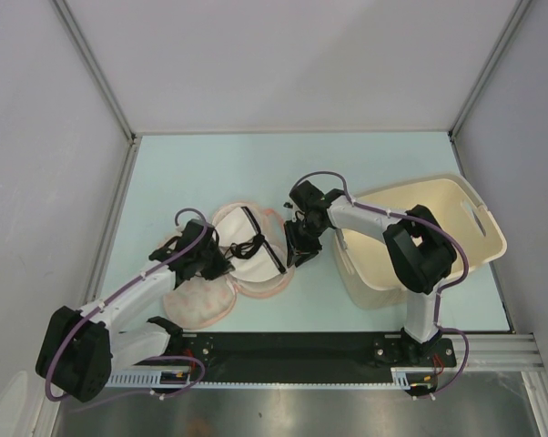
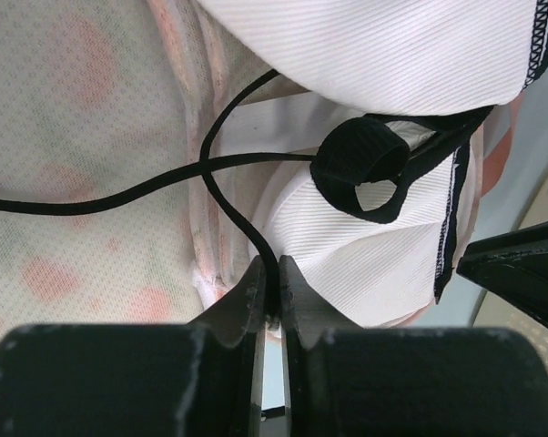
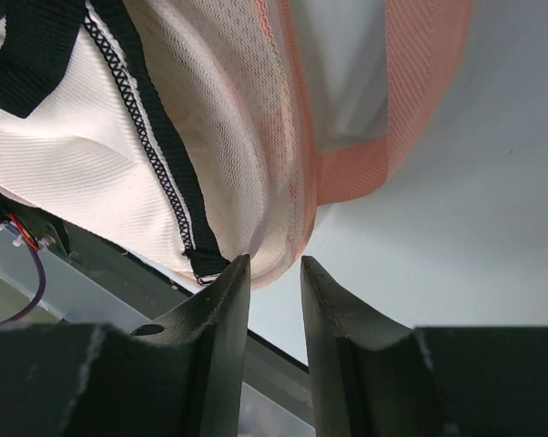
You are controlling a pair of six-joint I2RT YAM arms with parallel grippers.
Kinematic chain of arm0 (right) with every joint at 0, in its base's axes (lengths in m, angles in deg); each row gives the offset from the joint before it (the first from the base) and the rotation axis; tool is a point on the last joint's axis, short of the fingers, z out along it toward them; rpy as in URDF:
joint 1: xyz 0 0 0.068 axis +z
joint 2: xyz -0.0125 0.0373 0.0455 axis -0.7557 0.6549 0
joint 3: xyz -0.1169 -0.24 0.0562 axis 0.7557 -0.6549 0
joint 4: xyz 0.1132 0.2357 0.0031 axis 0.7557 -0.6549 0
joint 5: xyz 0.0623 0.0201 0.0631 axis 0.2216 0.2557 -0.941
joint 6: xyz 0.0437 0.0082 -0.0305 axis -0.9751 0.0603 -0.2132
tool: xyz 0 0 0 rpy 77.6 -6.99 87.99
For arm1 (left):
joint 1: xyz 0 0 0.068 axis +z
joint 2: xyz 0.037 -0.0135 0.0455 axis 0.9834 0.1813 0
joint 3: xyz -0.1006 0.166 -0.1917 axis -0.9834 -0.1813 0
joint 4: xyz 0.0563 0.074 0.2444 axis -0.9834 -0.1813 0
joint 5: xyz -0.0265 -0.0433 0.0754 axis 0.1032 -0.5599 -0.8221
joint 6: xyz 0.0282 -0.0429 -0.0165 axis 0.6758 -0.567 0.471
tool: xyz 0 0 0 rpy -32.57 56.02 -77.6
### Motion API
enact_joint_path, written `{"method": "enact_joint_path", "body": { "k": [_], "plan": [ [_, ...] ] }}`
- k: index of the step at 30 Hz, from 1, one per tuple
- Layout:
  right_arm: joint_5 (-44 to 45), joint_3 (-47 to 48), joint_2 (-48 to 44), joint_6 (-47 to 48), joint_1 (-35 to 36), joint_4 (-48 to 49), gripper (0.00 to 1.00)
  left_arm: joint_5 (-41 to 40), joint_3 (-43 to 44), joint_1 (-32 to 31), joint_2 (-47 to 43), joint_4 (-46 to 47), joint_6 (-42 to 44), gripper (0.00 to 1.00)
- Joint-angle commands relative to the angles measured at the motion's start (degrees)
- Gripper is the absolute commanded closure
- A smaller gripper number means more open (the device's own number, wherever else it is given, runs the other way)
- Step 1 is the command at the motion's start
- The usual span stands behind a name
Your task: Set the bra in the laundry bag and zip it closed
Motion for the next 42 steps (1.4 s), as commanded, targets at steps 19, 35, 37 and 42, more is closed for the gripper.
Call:
{"method": "enact_joint_path", "body": {
  "k": [19,35,37,42],
  "plan": [
    [5.1,8.0,-4.3,3.4,1.5,-6.8,0.66,-9.3,16.3,13.3,-15.1,-34.1,6.7,0.1],
    [-0.6,3.3,-12.2,2.9,2.9,-4.8,0.65,-10.0,8.5,46.0,-1.3,-22.6,5.6,0.19],
    [-0.9,2.3,-12.7,3.6,2.8,-4.4,0.65,-10.0,3.5,46.7,-3.2,-16.9,5.6,0.22],
    [-2.0,0.4,-14.7,3.8,1.3,-2.5,0.65,-13.1,-2.3,46.8,-1.6,-9.3,7.9,0.19]
  ]
}}
